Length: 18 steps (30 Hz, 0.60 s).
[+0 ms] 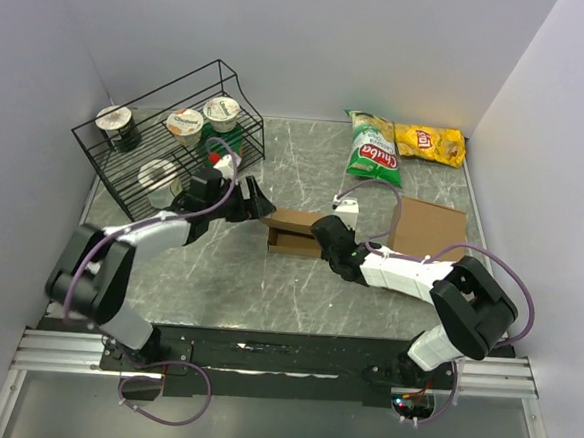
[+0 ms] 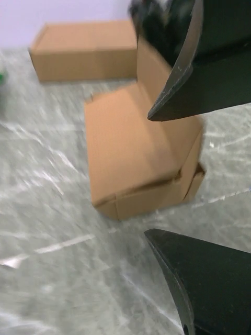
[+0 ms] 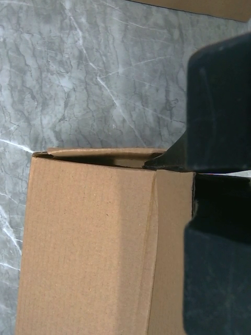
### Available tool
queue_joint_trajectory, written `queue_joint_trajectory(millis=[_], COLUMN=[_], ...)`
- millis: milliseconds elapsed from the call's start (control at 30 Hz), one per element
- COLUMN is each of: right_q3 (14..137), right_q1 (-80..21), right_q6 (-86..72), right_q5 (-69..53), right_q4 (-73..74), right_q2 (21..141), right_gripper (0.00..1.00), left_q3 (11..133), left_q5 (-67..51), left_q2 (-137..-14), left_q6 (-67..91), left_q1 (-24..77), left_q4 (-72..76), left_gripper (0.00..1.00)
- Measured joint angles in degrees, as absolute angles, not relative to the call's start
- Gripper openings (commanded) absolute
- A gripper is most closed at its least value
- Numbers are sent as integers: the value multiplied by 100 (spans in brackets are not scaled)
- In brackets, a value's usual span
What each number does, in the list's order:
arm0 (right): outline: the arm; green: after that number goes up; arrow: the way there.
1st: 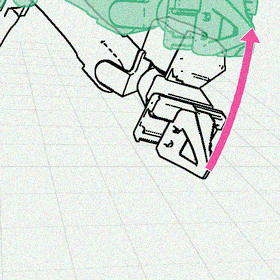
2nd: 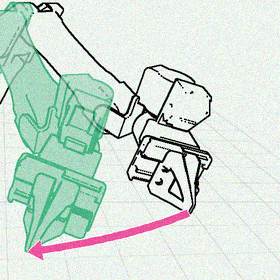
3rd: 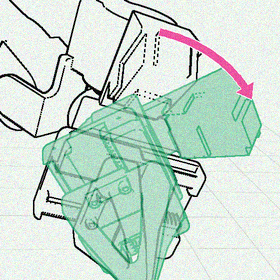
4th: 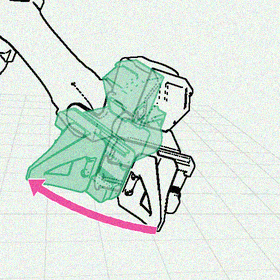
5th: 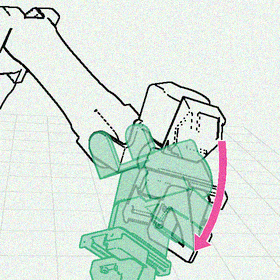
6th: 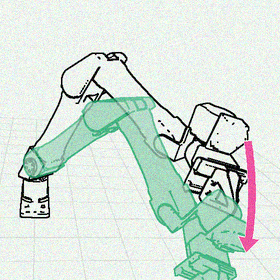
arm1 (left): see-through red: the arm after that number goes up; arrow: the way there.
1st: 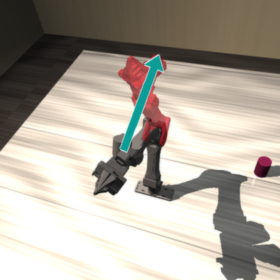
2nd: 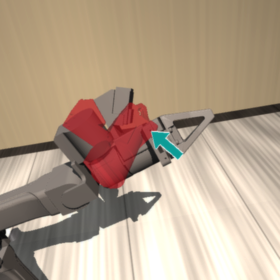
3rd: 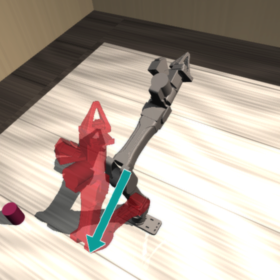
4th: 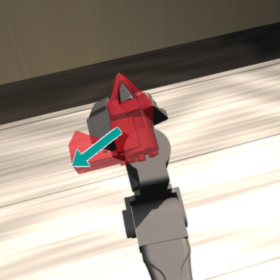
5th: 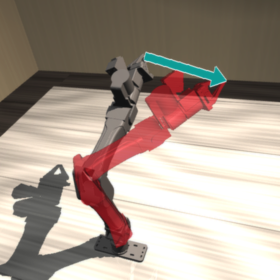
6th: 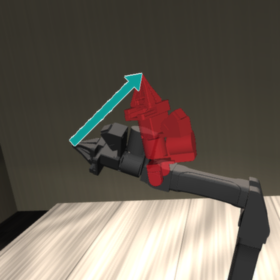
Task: Fold the paper box
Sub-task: Close the paper box at the center of the board.
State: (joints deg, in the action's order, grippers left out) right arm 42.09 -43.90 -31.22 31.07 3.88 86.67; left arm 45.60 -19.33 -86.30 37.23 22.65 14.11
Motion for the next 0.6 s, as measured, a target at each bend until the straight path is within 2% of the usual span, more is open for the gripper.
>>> queue_joint_trajectory(millis=[100, 133, 200, 233, 300, 333, 400, 433, 500, 600], right_q3=[4198, 4195, 4189, 4187, 4169, 4160, 4150, 4132, 4056, 3903], right_q1=[-4390, -4390, -4390, -4390, -4405, -4423, -4469, -4493, -4530, -4571], right_q6=[-3120, -3120, -3103, -3087, -3096, -3094, -3089, -3061, -3022, -2923], right_q5=[3100, 3096, 3081, 3055, 2941, 2877, 2799, 2757, 2707, 2604], right_q4=[379, 379, 379, 384, 449, 467, 499, 502, 523, 554], right_q2=[8652, 8648, 8639, 8637, 8628, 8621, 8602, 8573, 8460, 8224], right_gripper=[4, 9, 15, 25, 35, 46, 56, 66, 76, 84], left_q3=[4615, 4622, 4635, 4641, 4644, 4644, 4644, 4644, 4648, 4657], left_q5=[-2137, -2209, -2388, -2486, -2620, -2707, -2738, -2759, -2779, -2834], left_q2=[-9277, -9430, -9751, -9874, -10047, -10123, -10184, -10208, -10228, -10252], left_q6=[3804, 3844, 3922, 3972, 4038, 4071, 4097, 4097, 4095, 4082], left_q1=[2228, 2222, 2213, 2211, 2211, 2211, 2211, 2213, 2215, 2222], left_q4=[1577, 1621, 1752, 1831, 1955, 2027, 2121, 2165, 2217, 2270], left_gripper=[82, 80, 71, 67, 61, 58, 52, 51, 47, 46])
